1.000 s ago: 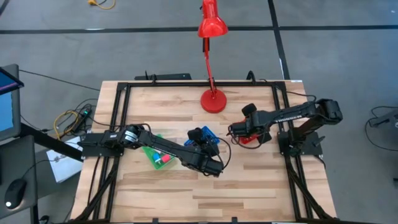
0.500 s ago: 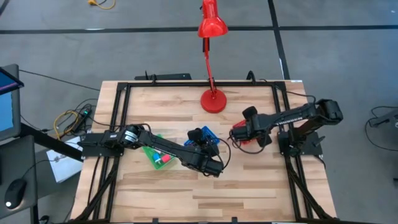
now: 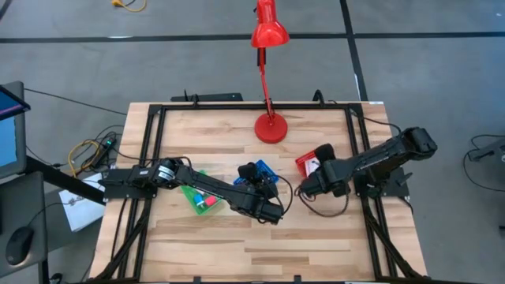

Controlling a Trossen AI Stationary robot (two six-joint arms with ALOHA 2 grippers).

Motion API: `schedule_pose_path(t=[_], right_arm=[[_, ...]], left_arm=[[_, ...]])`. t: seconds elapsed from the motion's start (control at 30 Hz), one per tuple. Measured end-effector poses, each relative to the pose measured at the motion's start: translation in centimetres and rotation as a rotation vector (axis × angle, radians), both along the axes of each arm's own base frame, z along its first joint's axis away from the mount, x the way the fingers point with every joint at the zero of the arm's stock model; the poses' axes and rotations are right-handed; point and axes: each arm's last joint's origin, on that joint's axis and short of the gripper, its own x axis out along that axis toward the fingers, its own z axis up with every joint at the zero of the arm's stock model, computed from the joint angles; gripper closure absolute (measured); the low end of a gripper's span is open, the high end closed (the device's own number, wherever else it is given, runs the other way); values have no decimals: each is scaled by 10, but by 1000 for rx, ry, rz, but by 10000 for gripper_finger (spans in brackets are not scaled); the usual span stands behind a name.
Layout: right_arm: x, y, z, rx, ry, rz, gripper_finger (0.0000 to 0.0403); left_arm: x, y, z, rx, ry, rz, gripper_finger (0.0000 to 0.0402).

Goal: Pick and place items into bin
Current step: Put the card reader box into the red basket

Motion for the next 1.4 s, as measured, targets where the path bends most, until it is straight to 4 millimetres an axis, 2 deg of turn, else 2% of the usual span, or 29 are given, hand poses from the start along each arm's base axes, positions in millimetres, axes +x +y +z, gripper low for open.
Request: schedule_pose_path(t=[0.2, 0.37, 0.53, 0.8, 0.97, 1.2, 1.4], right_arm=[[-2, 22, 7, 26, -51, 16, 217], [-3, 21, 8, 15, -39, 13, 234], [-1, 6, 9, 2, -33, -87, 278], [10, -28, 7, 46, -41, -187, 395], [20, -50, 1, 199, -73, -259, 397], [22, -77, -14, 220, 1, -373, 402], [23, -92, -33, 227, 80, -418, 402]], left_arm=[[0, 0, 0, -1, 0, 0, 401], [0, 0, 0, -1, 1, -1, 402], [0, -1, 0, -1, 1, -2, 401], [0, -1, 0, -1, 2, -4, 401], [0, -1, 0, -1, 5, -7, 401], [0, -1, 0, 0, 15, -18, 401], [-1, -1, 0, 6, 35, -38, 401]])
